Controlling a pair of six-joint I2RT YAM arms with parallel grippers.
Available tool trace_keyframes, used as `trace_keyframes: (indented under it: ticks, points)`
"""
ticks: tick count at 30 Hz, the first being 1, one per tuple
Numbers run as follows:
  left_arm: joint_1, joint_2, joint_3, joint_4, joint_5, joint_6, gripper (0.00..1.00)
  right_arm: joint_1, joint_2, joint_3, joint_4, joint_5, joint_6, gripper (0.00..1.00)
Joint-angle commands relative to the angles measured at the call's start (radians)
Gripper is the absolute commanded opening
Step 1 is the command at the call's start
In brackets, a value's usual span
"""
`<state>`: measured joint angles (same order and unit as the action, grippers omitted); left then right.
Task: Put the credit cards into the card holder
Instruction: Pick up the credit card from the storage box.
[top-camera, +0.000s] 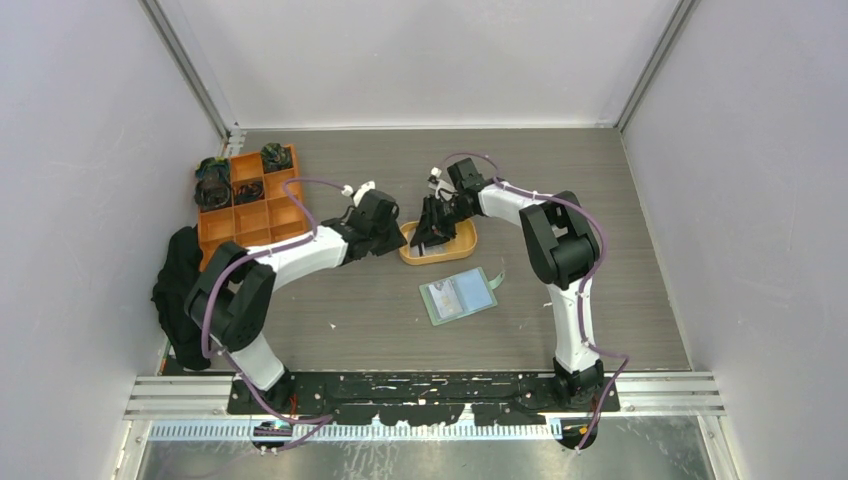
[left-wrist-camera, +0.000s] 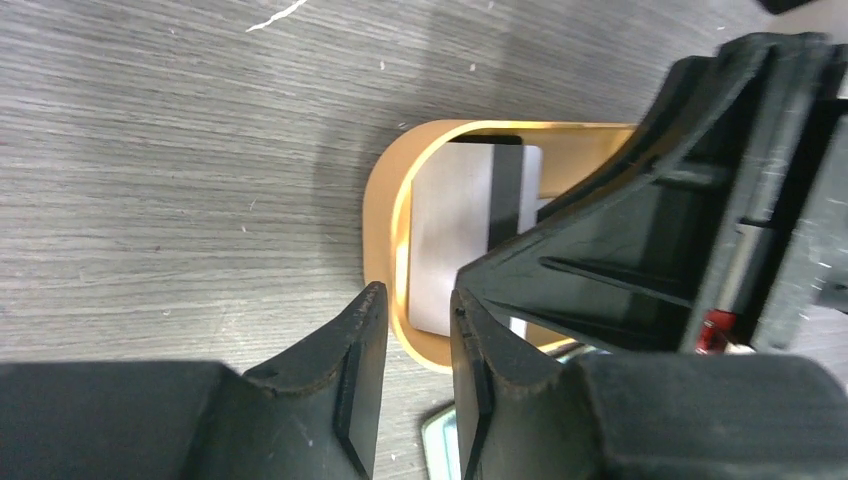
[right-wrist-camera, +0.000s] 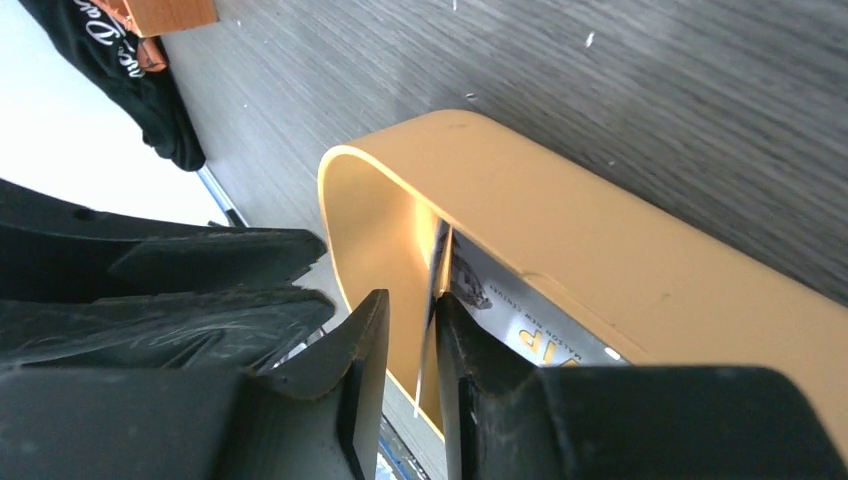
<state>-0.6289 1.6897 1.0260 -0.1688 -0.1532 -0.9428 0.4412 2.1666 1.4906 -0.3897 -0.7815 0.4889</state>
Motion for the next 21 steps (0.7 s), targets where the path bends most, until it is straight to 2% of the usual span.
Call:
trace_keyframes:
  ticks: [1,6,11,18,21]
  points:
    - [0.009,-0.113,-0.015,0.034,-0.013,0.042,0.31,-0.027,-0.016,0.025,0.030,-0.090,-0.010,0.28]
    - [0.023,-0.183,-0.067,0.075,0.026,0.090,0.31,-0.051,-0.035,0.004,0.068,-0.126,0.019,0.24]
    - [0.032,-0.252,-0.124,0.112,0.062,0.125,0.31,-0.053,-0.028,0.016,0.019,-0.085,-0.011,0.24]
    - [0.039,-0.427,-0.256,0.225,0.096,0.184,0.31,-0.059,-0.019,0.019,0.000,-0.066,-0.021,0.19]
    - [0.044,-0.513,-0.329,0.298,0.127,0.194,0.39,-0.055,-0.005,0.029,-0.023,-0.052,-0.036,0.18]
